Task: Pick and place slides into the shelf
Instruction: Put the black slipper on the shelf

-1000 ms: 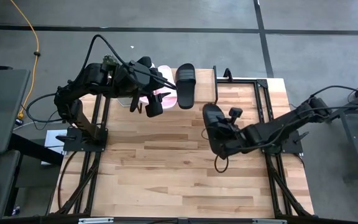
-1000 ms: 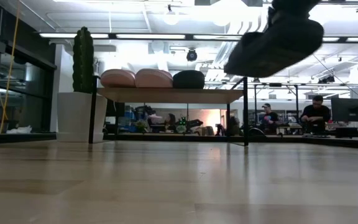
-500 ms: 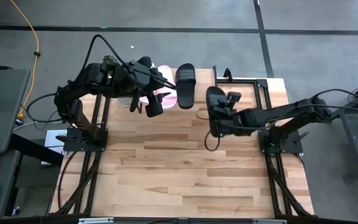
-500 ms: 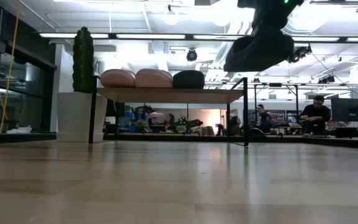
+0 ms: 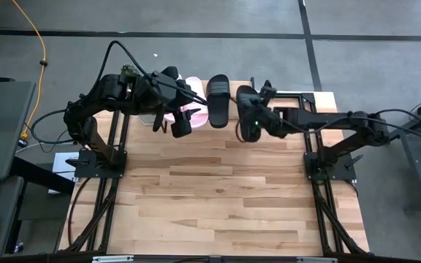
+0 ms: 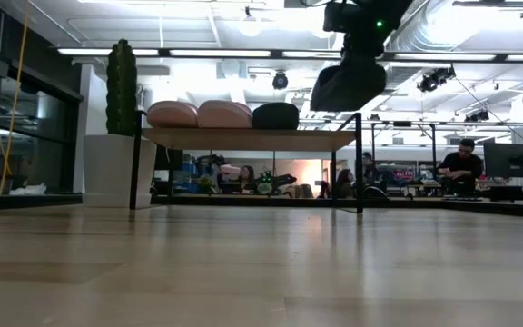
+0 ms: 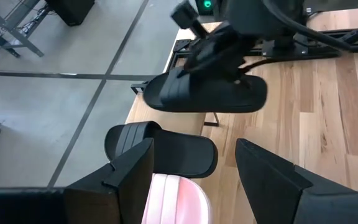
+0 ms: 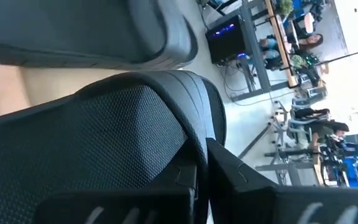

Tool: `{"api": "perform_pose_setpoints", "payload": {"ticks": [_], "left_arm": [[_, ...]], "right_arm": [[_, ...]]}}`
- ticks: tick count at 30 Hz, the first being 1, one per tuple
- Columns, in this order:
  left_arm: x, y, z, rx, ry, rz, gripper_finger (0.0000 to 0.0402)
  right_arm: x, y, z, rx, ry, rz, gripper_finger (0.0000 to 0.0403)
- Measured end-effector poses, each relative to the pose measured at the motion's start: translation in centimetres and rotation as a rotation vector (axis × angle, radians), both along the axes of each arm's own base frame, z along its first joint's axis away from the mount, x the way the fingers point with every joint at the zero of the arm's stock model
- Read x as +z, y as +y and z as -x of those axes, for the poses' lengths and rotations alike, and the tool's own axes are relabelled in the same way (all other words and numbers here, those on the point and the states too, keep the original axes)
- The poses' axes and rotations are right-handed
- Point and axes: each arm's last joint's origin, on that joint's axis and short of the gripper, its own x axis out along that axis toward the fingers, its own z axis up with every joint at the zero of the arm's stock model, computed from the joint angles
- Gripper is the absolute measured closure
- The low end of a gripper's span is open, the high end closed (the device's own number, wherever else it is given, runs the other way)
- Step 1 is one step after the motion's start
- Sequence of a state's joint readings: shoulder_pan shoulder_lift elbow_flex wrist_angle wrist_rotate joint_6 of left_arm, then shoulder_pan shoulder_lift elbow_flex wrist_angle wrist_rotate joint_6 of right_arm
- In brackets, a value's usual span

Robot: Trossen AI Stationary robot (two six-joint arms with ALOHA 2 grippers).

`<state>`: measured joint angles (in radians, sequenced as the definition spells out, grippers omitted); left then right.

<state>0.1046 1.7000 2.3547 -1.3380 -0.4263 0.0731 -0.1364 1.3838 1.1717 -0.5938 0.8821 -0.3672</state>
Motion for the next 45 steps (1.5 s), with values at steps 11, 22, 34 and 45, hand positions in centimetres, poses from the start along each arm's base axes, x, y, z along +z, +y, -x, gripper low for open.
{"api": "perform_pose_setpoints", "payload": {"ticks": [11,22,34,45], "left_arm": [[0.0,0.0,0.0,0.0,0.002,0.0,0.0188],[0.0,0.0,0.0,0.0,-0.005,0.0,0.0188],[0.0,0.0,0.0,0.0,-0.005,0.0,0.0188],[0.0,0.0,0.0,0.0,-0.005,0.0,0.0188]], "right_arm": [[0.6,-4.6,0.4,-0.009,-0.057,-0.031,0.0403],[0.3,-7.4,0.2,-0.004,-0.113,-0.057,0.0403],[-1.4,-9.2,-1.3,-0.015,-0.088,-0.034,0.0403],[-1.3,-9.3,-1.4,-0.007,-0.105,-0.027,0.0403]]}}
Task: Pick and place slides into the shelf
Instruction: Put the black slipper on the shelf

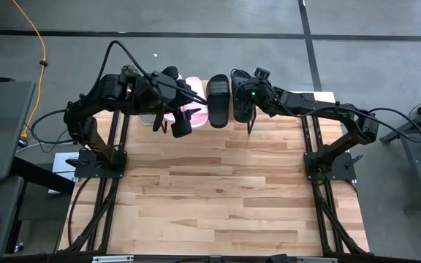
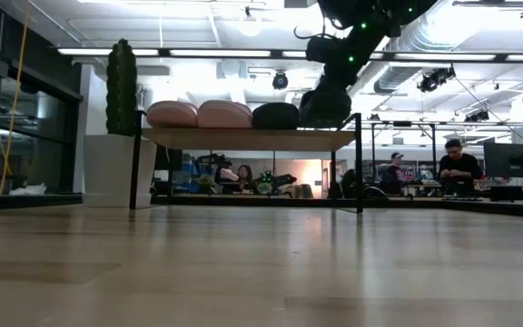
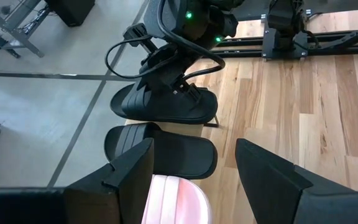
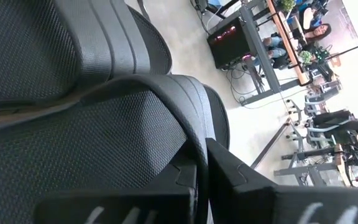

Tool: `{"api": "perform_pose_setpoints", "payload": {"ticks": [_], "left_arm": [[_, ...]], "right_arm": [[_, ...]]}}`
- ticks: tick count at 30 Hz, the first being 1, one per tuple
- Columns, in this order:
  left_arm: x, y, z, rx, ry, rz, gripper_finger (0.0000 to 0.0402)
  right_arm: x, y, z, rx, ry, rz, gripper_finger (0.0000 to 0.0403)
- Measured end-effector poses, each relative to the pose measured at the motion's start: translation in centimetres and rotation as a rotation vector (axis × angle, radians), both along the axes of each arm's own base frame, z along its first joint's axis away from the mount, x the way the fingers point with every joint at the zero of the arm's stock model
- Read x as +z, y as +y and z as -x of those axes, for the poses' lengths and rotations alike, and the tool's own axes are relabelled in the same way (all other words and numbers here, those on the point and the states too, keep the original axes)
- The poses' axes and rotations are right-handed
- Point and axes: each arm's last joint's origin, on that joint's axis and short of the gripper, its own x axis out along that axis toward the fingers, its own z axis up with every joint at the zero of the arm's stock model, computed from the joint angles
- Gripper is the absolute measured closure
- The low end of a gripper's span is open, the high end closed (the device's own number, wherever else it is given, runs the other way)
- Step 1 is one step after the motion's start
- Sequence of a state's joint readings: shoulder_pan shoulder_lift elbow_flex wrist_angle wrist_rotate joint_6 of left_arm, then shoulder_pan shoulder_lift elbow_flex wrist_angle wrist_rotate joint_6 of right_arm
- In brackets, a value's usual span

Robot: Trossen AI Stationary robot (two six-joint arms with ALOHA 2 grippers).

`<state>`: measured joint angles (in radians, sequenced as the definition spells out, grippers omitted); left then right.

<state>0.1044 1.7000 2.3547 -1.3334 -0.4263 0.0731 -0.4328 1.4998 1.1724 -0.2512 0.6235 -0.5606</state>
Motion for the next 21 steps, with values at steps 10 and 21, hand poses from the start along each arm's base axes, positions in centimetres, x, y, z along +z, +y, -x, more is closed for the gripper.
{"api": "perform_pose_setpoints", "payload": {"ticks": [10,21], "left_arm": [[0.0,0.0,0.0,0.0,0.0,0.0,0.0188],[0.0,0.0,0.0,0.0,0.0,0.0,0.0188]], "right_arm": [[0.0,0.0,-0.1,0.026,-0.015,-0.016,0.0403],[-3.0,-0.8,-1.8,0.014,0.054,-0.043,0.0403]]}}
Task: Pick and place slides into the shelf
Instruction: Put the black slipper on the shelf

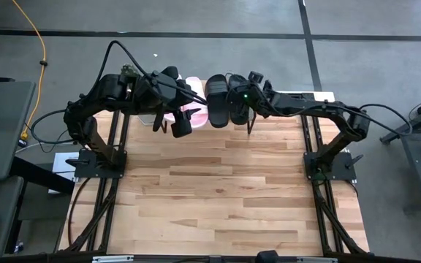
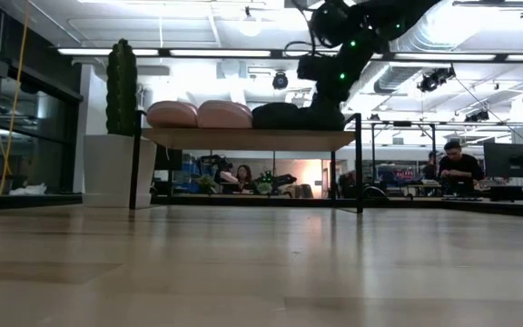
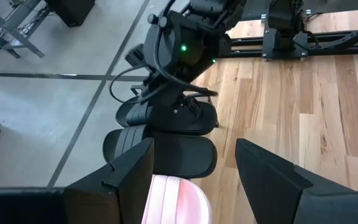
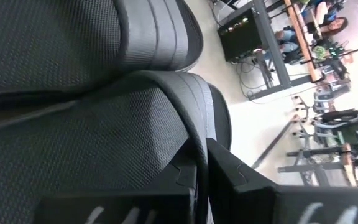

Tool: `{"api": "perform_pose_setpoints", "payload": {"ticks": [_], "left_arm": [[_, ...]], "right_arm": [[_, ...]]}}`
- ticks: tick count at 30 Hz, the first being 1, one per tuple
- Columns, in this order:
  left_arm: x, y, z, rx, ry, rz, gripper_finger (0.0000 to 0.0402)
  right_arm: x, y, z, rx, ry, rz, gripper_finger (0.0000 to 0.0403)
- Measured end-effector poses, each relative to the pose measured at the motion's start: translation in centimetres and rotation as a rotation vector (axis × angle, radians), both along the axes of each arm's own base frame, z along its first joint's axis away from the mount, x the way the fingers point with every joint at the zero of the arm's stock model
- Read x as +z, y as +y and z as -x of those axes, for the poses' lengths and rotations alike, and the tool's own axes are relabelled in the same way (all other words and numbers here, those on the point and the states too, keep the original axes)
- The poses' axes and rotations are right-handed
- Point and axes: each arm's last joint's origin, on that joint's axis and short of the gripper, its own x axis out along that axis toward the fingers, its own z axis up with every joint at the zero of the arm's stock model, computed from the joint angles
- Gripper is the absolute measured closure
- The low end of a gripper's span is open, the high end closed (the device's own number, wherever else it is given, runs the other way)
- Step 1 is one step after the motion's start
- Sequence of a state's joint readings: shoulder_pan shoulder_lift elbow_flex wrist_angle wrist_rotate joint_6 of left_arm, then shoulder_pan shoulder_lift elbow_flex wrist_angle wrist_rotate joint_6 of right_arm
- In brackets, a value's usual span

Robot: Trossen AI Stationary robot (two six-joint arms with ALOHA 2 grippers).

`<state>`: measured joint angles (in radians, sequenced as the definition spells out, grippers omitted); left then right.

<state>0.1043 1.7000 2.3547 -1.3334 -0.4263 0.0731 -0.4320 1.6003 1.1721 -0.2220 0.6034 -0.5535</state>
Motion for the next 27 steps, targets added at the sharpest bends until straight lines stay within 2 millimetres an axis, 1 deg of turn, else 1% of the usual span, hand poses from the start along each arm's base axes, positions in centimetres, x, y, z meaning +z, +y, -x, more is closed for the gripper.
{"api": "perform_pose_setpoints", "payload": {"ticks": [5,12,17,22,27], "left_arm": [[0.0,0.01,0.0,0.0,0.0,0.0,0.0188],[-0.01,0.0,0.01,0.0,0.001,0.0,0.0188],[-0.01,0.01,0.01,0.0,0.001,0.0,0.0188],[-0.01,0.0,0.01,0.0,0.001,0.0,0.0188],[-0.01,0.01,0.01,0.0,0.001,0.0,0.0188]], "right_arm": [[-0.39,-0.14,-0.19,-0.026,0.024,0.014,0.0403],[0.3,0.14,0.41,-0.024,0.024,0.017,0.0403],[0.24,0.23,0.53,-0.024,0.04,0.014,0.04],[0.24,0.24,0.56,-0.027,0.041,0.011,0.0383],[0.28,0.26,0.59,-0.029,0.041,0.013,0.0347]]}}
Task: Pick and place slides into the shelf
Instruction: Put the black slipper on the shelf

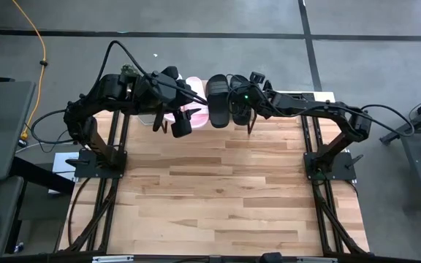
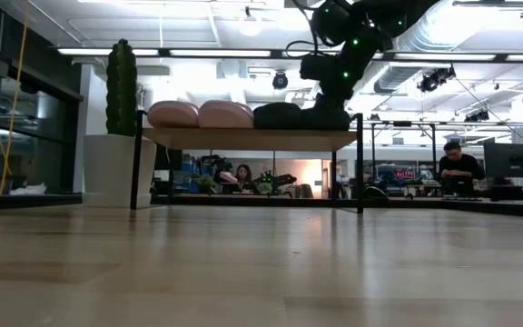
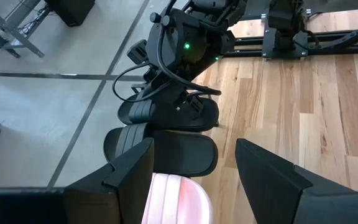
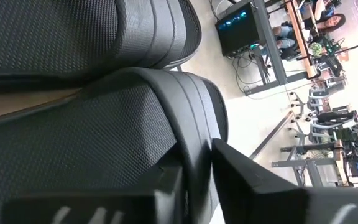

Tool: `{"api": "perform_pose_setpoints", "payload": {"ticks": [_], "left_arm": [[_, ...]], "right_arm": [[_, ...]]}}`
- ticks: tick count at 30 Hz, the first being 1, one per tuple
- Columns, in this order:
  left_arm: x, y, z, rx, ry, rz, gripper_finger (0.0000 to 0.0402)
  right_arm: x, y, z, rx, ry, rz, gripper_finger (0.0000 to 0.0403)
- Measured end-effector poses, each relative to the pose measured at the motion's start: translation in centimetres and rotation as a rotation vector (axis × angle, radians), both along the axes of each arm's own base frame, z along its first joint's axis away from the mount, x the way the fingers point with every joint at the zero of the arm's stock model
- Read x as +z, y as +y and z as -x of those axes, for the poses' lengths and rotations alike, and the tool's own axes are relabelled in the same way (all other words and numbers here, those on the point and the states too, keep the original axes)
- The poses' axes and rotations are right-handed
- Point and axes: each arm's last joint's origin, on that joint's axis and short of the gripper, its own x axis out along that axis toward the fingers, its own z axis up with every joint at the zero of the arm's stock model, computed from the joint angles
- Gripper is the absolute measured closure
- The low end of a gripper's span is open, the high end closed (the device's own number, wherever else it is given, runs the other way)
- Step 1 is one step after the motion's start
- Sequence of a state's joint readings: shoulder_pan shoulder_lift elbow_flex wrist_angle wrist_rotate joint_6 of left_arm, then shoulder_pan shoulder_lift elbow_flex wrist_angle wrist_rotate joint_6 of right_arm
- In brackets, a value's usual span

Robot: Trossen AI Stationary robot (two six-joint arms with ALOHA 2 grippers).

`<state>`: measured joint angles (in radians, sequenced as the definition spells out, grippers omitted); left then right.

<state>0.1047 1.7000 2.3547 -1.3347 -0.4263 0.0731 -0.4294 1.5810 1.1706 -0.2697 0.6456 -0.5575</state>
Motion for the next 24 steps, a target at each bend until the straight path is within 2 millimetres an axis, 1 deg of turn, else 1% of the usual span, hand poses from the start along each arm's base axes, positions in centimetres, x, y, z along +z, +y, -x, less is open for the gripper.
{"api": "perform_pose_setpoints", "payload": {"ticks": [5,10,14,17,20,24], "left_arm": [[0.0,0.0,0.0,0.0,0.001,-0.001,0.0188],[0.0,0.0,0.0,-0.004,0.004,-0.006,0.0188],[0.0,0.0,0.0,-0.003,0.004,-0.006,0.0188],[0.0,0.0,0.0,-0.002,0.003,-0.007,0.0188],[0.0,0.0,0.0,-0.002,0.001,-0.004,0.0188],[0.0,0.0,0.0,-0.004,-0.001,0.003,0.0188]], "right_arm": [[0.4,0.3,0.3,-0.012,0.01,0.014,0.0306],[2.0,1.3,0.9,-0.001,-0.034,0.035,0.0282],[3.6,2.3,1.6,0.023,-0.09,0.046,0.0277],[4.3,2.7,2.0,0.053,-0.138,0.021,0.0276],[4.2,2.7,2.0,0.056,-0.13,0.014,0.0276],[3.7,2.1,1.8,0.058,-0.122,-0.004,0.0276]]}}
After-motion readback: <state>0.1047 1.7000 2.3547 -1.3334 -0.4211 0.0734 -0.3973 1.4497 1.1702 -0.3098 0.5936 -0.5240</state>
